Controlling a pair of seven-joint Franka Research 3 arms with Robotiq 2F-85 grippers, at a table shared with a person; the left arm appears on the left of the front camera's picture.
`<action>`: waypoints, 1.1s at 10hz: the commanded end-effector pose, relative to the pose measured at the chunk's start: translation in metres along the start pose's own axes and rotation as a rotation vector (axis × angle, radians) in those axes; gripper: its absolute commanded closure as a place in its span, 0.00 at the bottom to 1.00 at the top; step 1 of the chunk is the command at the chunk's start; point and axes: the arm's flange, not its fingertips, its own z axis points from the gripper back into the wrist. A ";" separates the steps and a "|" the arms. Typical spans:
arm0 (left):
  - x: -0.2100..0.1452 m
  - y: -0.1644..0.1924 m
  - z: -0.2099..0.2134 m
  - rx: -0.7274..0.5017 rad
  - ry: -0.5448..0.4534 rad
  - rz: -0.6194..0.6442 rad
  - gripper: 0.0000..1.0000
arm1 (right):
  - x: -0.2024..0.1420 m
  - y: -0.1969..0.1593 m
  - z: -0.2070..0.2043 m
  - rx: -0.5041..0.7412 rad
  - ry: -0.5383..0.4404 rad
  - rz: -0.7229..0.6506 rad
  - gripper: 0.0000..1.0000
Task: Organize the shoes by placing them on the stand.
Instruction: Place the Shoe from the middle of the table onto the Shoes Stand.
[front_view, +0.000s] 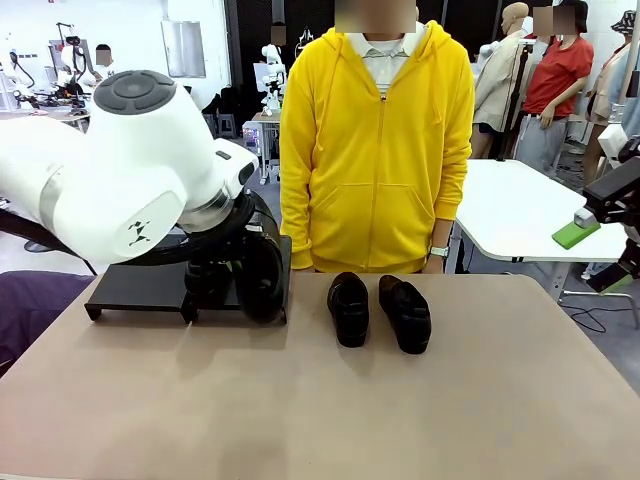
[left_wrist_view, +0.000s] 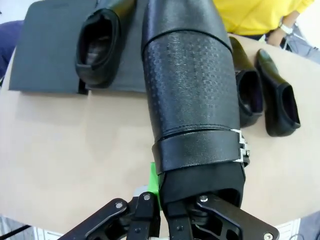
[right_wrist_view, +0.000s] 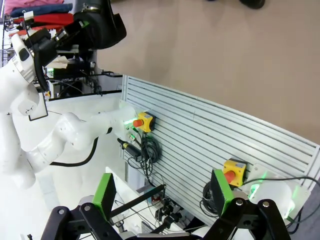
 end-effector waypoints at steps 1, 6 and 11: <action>0.003 -0.009 0.019 -0.029 0.030 -0.025 1.00 | 0.001 0.002 0.002 0.016 0.004 0.022 0.00; 0.008 -0.010 0.004 0.006 0.075 -0.038 1.00 | 0.001 0.002 0.002 0.016 0.004 0.022 0.00; 0.109 0.016 -0.068 -0.003 -0.039 -0.123 1.00 | 0.001 0.002 0.002 0.016 0.004 0.022 0.00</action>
